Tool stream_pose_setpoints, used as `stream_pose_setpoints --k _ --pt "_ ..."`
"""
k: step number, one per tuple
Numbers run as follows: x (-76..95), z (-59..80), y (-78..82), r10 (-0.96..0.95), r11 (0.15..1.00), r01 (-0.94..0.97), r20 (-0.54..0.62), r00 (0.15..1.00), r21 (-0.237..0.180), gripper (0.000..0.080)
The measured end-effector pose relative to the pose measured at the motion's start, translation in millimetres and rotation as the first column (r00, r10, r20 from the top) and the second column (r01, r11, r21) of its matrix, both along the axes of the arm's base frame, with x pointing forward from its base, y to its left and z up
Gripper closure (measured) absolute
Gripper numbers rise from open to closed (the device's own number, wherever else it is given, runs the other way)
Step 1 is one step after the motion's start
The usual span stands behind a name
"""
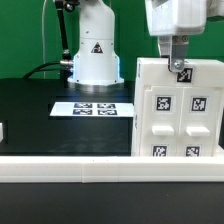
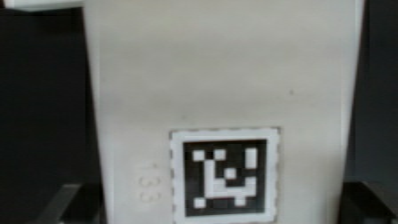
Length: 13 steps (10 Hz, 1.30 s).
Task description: Assemble cabinet
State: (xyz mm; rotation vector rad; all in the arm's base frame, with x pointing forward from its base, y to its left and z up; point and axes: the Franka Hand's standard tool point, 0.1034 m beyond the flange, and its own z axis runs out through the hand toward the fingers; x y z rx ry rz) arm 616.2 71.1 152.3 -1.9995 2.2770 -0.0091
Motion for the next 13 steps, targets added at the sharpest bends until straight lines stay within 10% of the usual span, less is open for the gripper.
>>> stream_pose_setpoints --k 6,9,13 --pt "-2.4 2.3 -1.7 -0.257 0.966 0.258 -0.038 0.966 0.028 0.0239" --pt "-3.2 -0.5 -0.4 -0.246 0.969 0.247 -0.040 0.968 0.026 0.0042" --pt "-3.8 -2.4 0.1 -0.241 0.970 0.242 -0.042 0.970 0.023 0.0002"
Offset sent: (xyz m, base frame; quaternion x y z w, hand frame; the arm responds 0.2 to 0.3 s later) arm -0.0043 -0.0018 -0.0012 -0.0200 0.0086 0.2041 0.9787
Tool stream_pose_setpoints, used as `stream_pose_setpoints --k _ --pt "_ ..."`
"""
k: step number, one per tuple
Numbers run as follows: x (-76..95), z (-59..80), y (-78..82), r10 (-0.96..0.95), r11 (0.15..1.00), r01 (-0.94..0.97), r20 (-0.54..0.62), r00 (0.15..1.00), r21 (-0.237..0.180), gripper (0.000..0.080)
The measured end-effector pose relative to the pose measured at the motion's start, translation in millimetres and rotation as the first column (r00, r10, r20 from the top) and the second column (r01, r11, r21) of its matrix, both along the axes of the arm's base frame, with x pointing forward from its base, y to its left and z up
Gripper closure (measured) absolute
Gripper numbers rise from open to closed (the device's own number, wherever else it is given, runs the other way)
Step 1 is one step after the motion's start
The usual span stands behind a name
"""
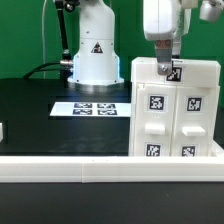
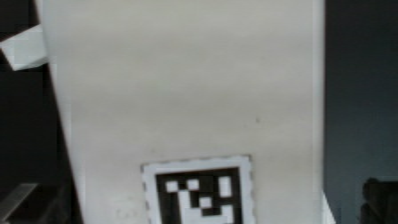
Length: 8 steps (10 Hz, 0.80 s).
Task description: Assemble cabinet
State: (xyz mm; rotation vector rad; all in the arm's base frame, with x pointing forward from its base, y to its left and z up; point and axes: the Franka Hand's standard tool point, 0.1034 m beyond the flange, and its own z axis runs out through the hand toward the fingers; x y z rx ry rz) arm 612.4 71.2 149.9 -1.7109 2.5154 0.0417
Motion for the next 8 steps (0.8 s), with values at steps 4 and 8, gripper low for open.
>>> stream_pose_setpoints --k 4,8 --pt "-0.5 -1.3 0.9 0.005 1.000 -0.005 -0.002 1.000 -0.001 0.0002" --pt "-0.8 -1.9 1.7 0.009 1.000 -0.009 -0.002 1.000 -0.002 0.0002"
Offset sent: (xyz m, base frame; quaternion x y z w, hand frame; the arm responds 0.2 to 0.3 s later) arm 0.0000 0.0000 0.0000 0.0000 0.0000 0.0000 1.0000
